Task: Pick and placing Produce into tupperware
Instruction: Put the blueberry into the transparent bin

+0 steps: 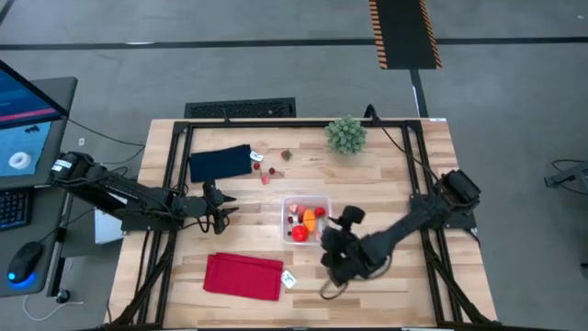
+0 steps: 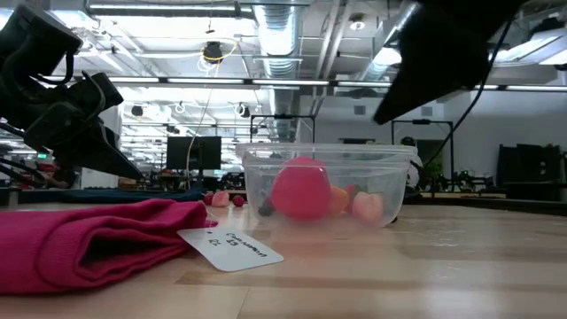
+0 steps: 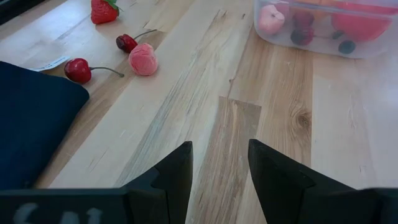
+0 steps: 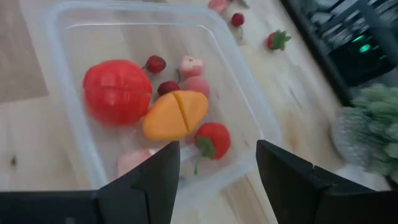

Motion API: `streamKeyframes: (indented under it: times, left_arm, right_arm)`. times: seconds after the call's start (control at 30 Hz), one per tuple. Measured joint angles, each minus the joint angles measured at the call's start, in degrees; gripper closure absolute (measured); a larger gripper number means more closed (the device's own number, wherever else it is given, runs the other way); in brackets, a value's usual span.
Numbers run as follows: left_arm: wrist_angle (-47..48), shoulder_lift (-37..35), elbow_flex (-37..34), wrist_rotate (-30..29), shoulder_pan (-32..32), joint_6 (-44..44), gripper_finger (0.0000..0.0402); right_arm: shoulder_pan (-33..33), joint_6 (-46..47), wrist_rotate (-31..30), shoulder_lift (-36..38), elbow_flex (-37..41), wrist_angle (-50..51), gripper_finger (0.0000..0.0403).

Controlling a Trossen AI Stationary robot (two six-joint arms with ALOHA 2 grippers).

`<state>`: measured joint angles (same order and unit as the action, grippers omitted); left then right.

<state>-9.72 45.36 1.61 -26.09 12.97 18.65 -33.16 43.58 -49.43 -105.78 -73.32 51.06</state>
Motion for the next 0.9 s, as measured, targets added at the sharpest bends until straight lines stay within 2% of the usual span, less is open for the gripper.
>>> streamKeyframes:
  times: [0.2, 0.47, 0.67, 0.9]
  left_arm:
    - [0.0, 0.0, 0.0, 0.0, -0.01, 0.0, 0.0256]
    - [0.0, 0.01, 0.0, 0.0, -0.02, 0.0, 0.0256]
    - [0.0, 0.0, 0.0, 0.0, 0.0, 0.0, 0.0256]
    - [0.0, 0.0, 0.0, -0.02, -0.02, 0.0, 0.0256]
  right_arm:
    - [-7.55, 14.2, -4.58, -0.01, 0.04, 8.91, 0.0168]
    - [-13.82, 25.64, -4.61, -0.17, 6.59, 2.0, 0.0168]
    - [-14.09, 35.52, -2.91, -0.17, 12.57, 0.53, 0.0168]
    - [-13.58, 37.85, -2.99, -0.17, 18.38, -6.0, 0.0168]
